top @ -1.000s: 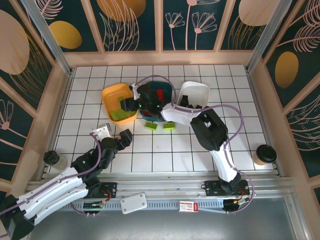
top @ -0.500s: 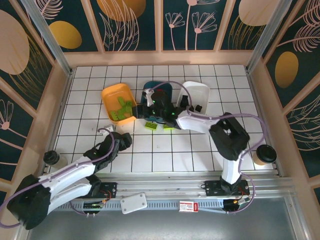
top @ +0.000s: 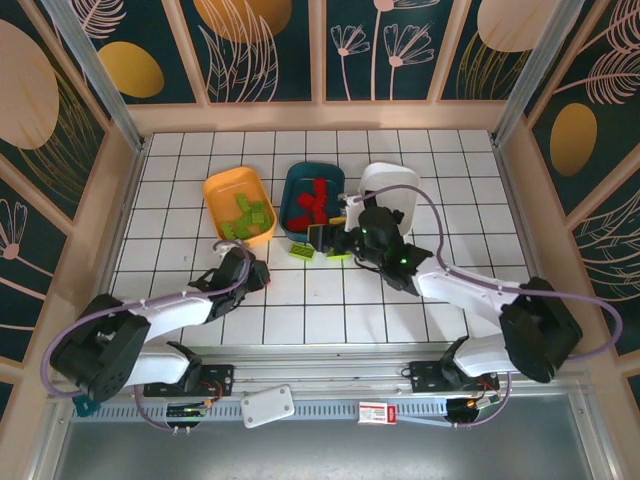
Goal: Sort the legos into containers by color
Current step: Move the lego to the bottom-center of the table.
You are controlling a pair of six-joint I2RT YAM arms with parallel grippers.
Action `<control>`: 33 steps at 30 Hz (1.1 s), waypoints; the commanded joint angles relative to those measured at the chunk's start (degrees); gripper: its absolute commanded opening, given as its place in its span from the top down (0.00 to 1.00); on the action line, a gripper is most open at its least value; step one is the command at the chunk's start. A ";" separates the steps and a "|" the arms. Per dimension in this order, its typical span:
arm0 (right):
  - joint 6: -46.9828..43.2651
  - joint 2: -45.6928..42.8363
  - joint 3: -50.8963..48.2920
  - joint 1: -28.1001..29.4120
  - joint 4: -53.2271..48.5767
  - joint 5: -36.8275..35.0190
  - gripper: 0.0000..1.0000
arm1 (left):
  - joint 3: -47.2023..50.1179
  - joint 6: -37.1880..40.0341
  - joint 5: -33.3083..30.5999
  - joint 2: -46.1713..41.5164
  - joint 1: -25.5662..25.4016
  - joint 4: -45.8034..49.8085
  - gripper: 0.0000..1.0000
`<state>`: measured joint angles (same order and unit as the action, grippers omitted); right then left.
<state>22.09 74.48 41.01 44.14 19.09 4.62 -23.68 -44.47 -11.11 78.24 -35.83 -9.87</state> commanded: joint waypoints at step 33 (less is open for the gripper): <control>3.14 -7.64 -7.73 -2.79 -1.12 2.03 0.29 | -2.71 -0.23 5.92 -3.85 -10.02 2.19 0.24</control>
<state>24.56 66.74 34.59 41.56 17.96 5.23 -28.36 -43.55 -6.92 76.03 -46.04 -8.16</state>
